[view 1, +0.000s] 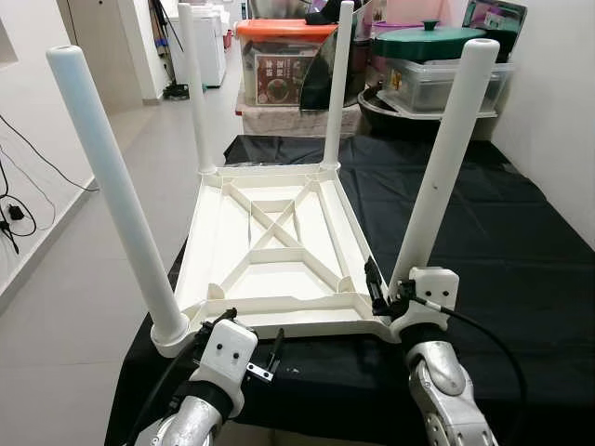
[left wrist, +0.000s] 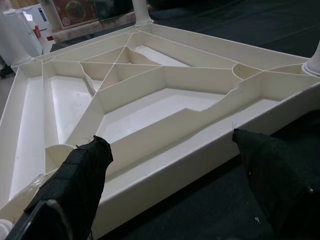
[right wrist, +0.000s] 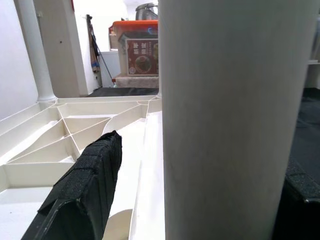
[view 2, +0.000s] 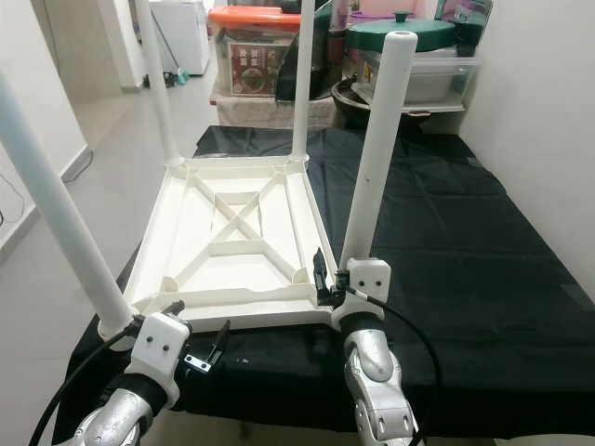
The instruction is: Building children table
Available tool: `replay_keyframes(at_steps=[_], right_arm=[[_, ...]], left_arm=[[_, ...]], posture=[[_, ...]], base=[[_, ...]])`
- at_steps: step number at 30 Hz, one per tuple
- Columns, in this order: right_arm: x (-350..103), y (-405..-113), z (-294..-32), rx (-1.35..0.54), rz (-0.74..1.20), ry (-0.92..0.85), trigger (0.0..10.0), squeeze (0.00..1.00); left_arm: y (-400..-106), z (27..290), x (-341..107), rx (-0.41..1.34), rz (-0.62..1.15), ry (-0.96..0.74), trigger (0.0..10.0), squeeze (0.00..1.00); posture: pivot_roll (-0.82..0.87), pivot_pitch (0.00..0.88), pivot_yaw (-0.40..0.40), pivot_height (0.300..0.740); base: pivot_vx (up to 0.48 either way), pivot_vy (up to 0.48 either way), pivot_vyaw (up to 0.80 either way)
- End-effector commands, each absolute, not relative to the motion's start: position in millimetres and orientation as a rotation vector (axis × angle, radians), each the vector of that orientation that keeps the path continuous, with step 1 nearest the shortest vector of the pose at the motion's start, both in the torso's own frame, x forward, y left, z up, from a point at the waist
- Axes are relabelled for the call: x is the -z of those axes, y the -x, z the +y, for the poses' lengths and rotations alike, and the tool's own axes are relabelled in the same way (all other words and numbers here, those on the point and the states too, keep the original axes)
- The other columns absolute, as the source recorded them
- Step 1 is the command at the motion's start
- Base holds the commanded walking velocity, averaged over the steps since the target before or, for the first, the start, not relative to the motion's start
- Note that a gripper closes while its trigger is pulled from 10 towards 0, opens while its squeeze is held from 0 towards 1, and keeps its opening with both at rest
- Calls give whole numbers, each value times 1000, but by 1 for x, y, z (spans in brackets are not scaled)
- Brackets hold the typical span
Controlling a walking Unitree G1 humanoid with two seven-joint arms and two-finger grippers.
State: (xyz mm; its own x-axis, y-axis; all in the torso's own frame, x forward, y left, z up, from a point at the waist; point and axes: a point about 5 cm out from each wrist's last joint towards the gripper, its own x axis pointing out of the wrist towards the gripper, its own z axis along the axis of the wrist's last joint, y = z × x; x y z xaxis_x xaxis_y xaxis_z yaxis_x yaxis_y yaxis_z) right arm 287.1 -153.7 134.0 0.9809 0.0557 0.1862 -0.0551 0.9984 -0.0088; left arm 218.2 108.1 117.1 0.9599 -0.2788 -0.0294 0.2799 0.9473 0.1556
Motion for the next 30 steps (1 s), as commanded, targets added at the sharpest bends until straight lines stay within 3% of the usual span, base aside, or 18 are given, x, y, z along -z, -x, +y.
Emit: replay_keyframes(at_steps=[1, 30], right_arm=[[-148, -290, -134, -151, -218, 61, 10000, 0], [-151, -290, -130, -172, -205, 62, 10000, 0]], left_arm=[[-217, 109, -114, 286, 17, -163, 10000, 0], [-217, 108, -114, 286, 16, -159, 10000, 0]], posture=[[60, 0, -19, 740], [56, 0, -26, 740]], base=[[0, 0, 0], [0, 0, 0]])
